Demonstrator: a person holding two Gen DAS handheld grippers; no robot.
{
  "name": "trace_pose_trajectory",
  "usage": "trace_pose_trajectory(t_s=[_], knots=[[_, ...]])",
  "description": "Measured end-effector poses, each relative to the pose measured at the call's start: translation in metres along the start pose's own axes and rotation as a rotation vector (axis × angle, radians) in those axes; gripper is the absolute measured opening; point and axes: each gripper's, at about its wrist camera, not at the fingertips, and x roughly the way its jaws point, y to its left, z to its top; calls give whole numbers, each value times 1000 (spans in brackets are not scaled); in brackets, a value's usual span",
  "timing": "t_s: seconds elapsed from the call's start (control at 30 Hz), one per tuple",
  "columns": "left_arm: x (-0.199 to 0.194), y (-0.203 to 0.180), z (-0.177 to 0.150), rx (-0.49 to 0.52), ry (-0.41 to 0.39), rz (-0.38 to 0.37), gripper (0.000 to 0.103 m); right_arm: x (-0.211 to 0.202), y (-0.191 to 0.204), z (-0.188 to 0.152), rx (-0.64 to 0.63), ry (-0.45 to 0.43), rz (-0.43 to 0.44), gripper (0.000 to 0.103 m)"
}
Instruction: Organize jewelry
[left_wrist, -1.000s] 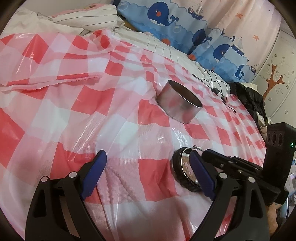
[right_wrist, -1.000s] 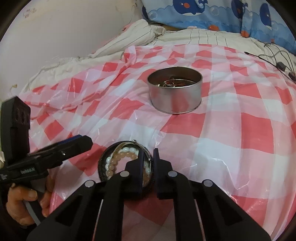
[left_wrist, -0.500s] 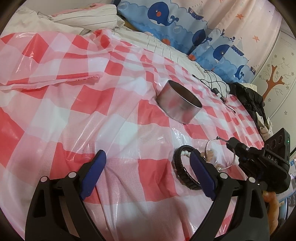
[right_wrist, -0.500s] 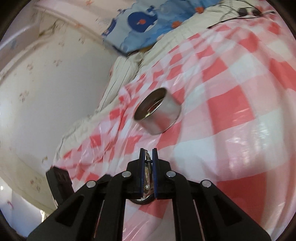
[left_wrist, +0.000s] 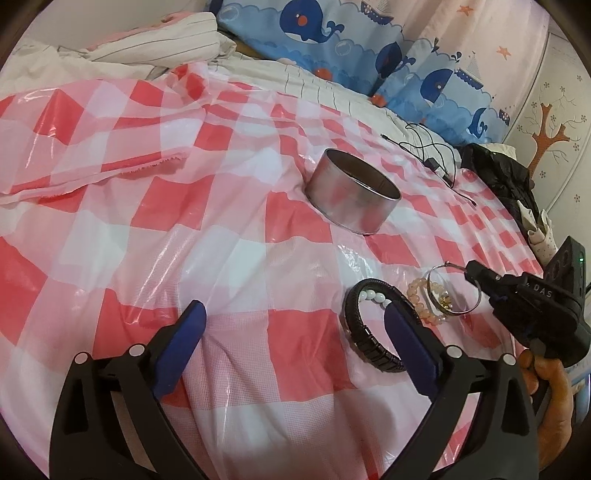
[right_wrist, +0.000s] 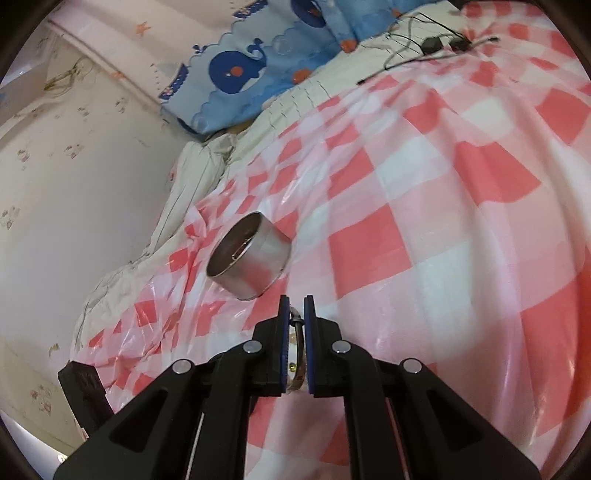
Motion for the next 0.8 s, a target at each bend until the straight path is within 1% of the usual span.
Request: trace_pose_trajectory(t_s=[0.1, 0.17, 0.23, 0.27, 0.3, 0.33, 0.4, 0.47, 0.57, 0.63, 0.67, 0.7, 0.73, 0.77, 0.8], knots=[[-6, -10, 2, 57, -27, 2, 93, 4, -8, 0, 26, 15, -33, 8], [-10, -30, 4, 176, -44, -15, 93, 2, -11, 1, 36, 8, -65, 10], [-7, -58, 8, 347, -40, -31, 93, 1, -13, 2, 39, 8, -90, 12], [-5, -69, 9, 409, -39, -31, 93, 1, -13, 3, 36, 11, -102, 20], [0, -81, 11, 476, -34, -28, 93, 2, -12, 3, 25, 10, -114, 30], [6, -89, 14, 524, -22, -29, 93, 2, -10, 3, 10, 13, -120, 32], [16, -97, 21, 562, -3, -33, 93, 5, -1, 2, -50, 26, -150, 39], [25, -100, 27, 583, 18, -35, 93, 11, 7, 0, -124, 51, -207, 41], [33, -103, 30, 609, 41, -30, 93, 30, 32, -9, -354, 96, -383, 40], [40, -107, 30, 628, 56, -34, 93, 36, 43, -17, -476, 105, -460, 30], [45, -110, 31, 644, 63, -35, 93, 36, 43, -18, -493, 104, -476, 20], [50, -114, 31, 662, 72, -43, 93, 35, 40, -18, -493, 101, -489, 16], [55, -120, 31, 686, 88, -60, 91, 32, 35, -16, -478, 92, -505, 16], [60, -122, 31, 700, 101, -72, 89, 28, 30, -13, -462, 83, -517, 12], [65, -127, 30, 715, 123, -87, 83, 25, 26, -11, -446, 73, -526, 12]])
